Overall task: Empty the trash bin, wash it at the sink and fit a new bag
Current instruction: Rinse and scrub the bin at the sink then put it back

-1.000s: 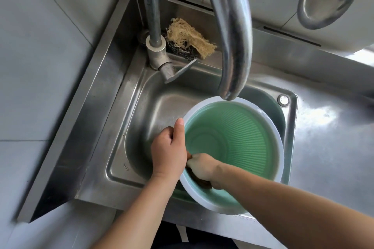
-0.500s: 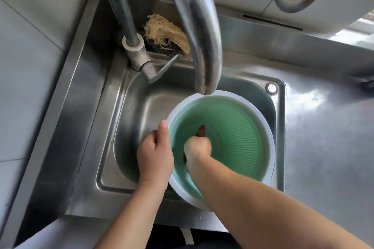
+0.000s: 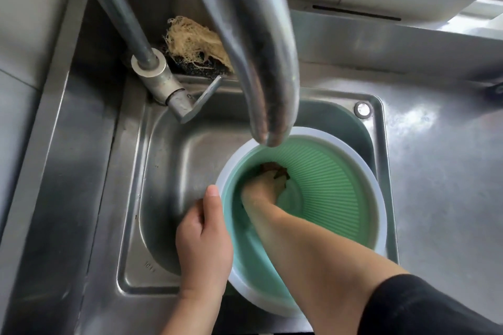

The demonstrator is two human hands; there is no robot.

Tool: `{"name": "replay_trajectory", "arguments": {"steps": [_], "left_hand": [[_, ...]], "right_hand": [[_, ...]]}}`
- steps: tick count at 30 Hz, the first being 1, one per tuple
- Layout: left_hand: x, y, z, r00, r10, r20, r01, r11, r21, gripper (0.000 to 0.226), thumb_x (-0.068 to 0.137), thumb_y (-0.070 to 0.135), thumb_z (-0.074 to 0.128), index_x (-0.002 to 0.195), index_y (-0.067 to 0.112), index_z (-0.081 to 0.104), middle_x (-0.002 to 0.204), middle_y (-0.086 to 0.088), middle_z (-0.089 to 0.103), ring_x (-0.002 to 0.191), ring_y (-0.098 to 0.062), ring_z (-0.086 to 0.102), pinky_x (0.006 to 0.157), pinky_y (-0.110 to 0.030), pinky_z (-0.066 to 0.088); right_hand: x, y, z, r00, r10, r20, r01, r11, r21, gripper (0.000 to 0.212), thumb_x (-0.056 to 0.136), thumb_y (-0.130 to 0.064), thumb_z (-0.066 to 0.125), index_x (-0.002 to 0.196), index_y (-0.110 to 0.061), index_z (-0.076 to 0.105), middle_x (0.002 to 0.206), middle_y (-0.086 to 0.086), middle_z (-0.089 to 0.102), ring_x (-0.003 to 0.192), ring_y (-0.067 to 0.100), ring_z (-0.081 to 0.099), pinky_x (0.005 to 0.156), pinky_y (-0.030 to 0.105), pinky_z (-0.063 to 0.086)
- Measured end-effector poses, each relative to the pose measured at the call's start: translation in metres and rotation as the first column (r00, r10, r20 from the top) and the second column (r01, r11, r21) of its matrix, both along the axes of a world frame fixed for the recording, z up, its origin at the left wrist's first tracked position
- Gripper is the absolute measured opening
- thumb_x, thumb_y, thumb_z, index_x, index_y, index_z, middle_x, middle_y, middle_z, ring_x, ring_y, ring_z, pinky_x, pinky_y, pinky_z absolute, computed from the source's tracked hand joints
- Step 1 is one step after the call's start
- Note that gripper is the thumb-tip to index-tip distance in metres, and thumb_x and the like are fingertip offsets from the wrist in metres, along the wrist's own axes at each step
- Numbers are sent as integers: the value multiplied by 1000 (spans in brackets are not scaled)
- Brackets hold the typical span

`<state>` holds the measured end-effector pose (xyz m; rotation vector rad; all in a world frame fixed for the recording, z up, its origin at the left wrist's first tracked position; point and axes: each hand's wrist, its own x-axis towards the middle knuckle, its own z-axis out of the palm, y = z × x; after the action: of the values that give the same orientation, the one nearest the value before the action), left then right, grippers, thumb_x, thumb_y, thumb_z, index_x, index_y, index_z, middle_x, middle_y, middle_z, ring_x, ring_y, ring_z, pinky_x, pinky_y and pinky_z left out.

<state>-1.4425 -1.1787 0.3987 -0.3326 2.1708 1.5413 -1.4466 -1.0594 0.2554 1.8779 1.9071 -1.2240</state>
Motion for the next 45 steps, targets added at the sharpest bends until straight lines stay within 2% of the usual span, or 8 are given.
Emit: {"name": "replay_trajectory", "arguments": {"steps": [6, 12, 17, 25, 33, 39, 42, 45], "left_hand": [[-2, 6, -1, 996, 57, 73, -59, 998, 30, 43, 78, 77, 43, 84, 46, 72, 80, 16, 76, 76, 1, 69, 77, -34, 54], [-3, 2, 1, 998, 48, 40, -48, 999, 13, 53, 78, 78, 41, 77, 33, 68, 73, 0, 70, 63, -10, 62, 70, -42, 54], [-4, 3, 0, 997, 57, 44, -58, 998, 22, 43, 76, 79, 39, 79, 50, 70, 72, 18, 73, 66, 5, 64, 66, -28, 46], [-3, 12, 1, 999, 32, 40, -34, 998, 54, 36, 78, 77, 41, 77, 55, 70, 79, 21, 74, 75, 4, 67, 71, -30, 51], [-1, 12, 1, 998, 53, 16, -53, 998, 28, 51, 87, 68, 44, 82, 27, 74, 80, 14, 76, 81, -7, 70, 84, -42, 57], [0, 14, 5, 997, 74, -2, -74, 997, 19, 38, 97, 57, 48, 80, 31, 69, 71, 5, 72, 70, -16, 67, 71, -40, 56], [2, 14, 6, 995, 97, 6, -97, 995, 25, 39, 97, 57, 48, 76, 31, 68, 65, 6, 70, 55, -7, 59, 60, -33, 47], [4, 15, 5, 992, 122, 27, -123, 992, 29, 40, 96, 57, 48, 75, 29, 67, 59, 5, 66, 50, -5, 52, 57, -32, 45]], "right_hand": [[9, -9, -14, 867, 458, 197, -456, 888, -60, 79, 92, -34, 35, 154, 3, 2, 160, 32, -6, 148, 44, -10, 120, 50, -11], [21, -8, -2, 756, 599, 265, -640, 762, 101, 67, 92, -12, 32, 152, 5, 8, 158, 31, 11, 147, 48, 2, 121, 53, 2], [13, -20, -17, 690, 624, 366, -695, 713, 95, 63, 97, -11, 25, 151, 9, -1, 156, 39, 5, 146, 52, 2, 120, 57, 0], [22, -16, -21, 559, 748, 358, -785, 616, -61, 62, 100, -13, 19, 155, -6, -8, 162, 24, -12, 148, 46, -14, 121, 54, 0], [40, -3, 0, 136, 963, 233, -959, 186, -211, 66, 100, -13, 26, 155, -10, -11, 163, 15, -19, 147, 44, -19, 122, 51, -4], [53, 9, 21, -196, 970, 140, -952, -155, -264, 66, 100, -21, 37, 155, -10, 3, 164, 15, 0, 147, 43, -1, 120, 54, 17], [55, 12, 25, -235, 962, 139, -919, -173, -353, 56, 101, -25, 34, 152, -12, 15, 160, 13, 17, 141, 42, 19, 111, 55, 33], [56, 15, 24, -147, 979, 138, -912, -80, -401, 53, 101, -38, 21, 152, -22, 24, 157, 13, 28, 138, 38, 32, 115, 51, 29]]}}
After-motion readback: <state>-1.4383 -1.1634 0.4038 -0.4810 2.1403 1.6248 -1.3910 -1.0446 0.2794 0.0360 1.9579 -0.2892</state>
